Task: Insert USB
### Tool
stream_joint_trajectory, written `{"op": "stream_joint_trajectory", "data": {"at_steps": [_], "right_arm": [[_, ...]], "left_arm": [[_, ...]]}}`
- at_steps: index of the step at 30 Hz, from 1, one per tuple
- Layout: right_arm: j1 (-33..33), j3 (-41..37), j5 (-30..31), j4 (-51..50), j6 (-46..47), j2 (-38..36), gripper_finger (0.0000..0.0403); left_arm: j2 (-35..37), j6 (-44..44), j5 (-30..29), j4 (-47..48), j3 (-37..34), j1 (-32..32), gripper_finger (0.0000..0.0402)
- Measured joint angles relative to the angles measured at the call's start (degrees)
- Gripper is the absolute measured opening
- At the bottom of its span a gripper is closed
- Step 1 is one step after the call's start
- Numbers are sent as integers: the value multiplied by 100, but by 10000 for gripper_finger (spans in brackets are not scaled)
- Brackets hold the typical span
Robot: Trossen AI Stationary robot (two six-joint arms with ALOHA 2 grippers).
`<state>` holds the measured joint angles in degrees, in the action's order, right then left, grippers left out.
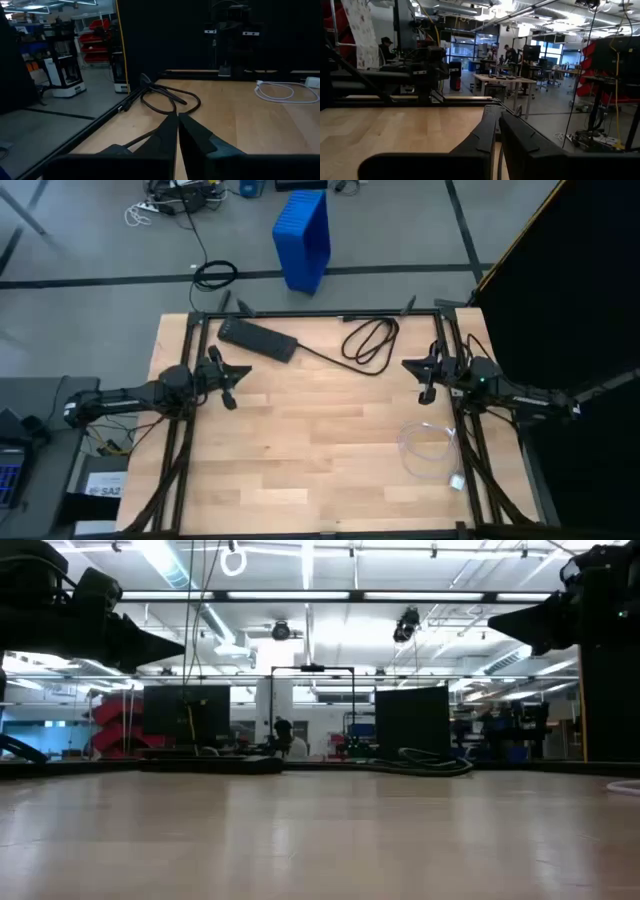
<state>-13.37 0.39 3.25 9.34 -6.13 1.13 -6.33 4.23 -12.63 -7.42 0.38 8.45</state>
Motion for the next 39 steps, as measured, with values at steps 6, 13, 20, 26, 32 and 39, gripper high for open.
{"op": "stream_joint_trajectory", "data": {"at_steps": [6,13,20,26,32,39], "right_arm": [[-1,2,1,0,0,-1,1],[-1,2,1,0,0,-1,6],[0,0,2,0,-1,-1,2],[-2,2,2,0,0,-2,4],[0,1,0,0,-1,-1,7],[0,1,0,0,0,-2,1]], "left_arm": [[-1,1,0,0,1,-1,1],[-1,2,-1,0,0,-1,1],[-1,1,0,0,1,-2,1],[0,0,-2,0,2,0,1],[0,2,0,0,0,-2,1],[-2,0,0,0,2,0,1]]}}
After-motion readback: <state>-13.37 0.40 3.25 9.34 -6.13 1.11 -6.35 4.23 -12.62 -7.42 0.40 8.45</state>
